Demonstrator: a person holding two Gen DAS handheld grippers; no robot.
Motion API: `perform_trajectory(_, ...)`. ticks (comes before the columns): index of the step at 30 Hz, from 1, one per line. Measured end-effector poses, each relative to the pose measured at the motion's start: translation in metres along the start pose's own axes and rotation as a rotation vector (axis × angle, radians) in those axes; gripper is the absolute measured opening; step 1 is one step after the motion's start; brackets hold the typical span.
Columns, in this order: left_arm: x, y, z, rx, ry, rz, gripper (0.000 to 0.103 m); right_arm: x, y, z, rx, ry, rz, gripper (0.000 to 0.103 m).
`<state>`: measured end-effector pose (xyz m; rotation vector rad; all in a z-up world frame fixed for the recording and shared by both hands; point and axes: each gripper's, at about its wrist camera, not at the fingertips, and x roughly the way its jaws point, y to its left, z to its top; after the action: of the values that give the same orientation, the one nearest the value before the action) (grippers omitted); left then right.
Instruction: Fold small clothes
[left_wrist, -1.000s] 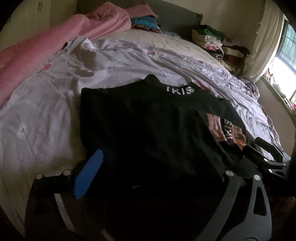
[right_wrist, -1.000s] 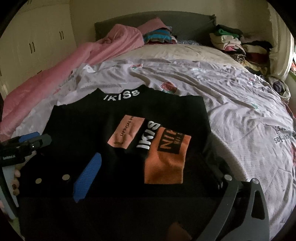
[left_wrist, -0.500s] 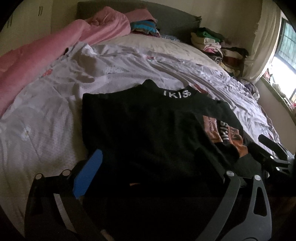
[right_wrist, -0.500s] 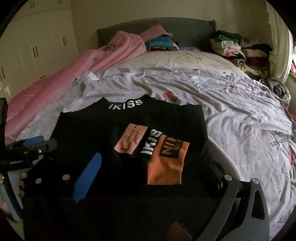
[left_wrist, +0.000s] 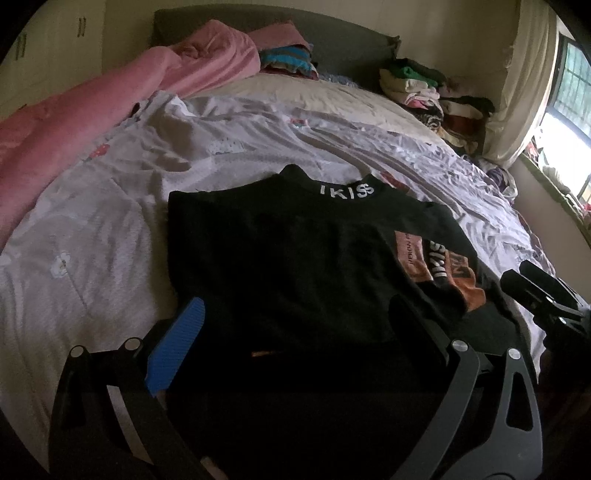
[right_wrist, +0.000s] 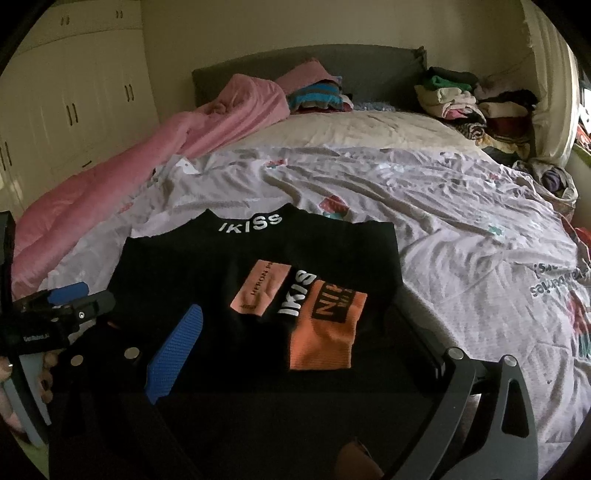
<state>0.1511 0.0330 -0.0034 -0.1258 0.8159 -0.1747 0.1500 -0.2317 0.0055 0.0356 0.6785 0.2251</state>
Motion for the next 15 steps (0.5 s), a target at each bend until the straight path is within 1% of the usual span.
perform_trajectory(15, -0.017, -0.01, -0.004, 0.011, -0.014, 0.016, 0.093, -0.024, 0.0, 0.004, 0.004, -0.036, 0.021, 0.098)
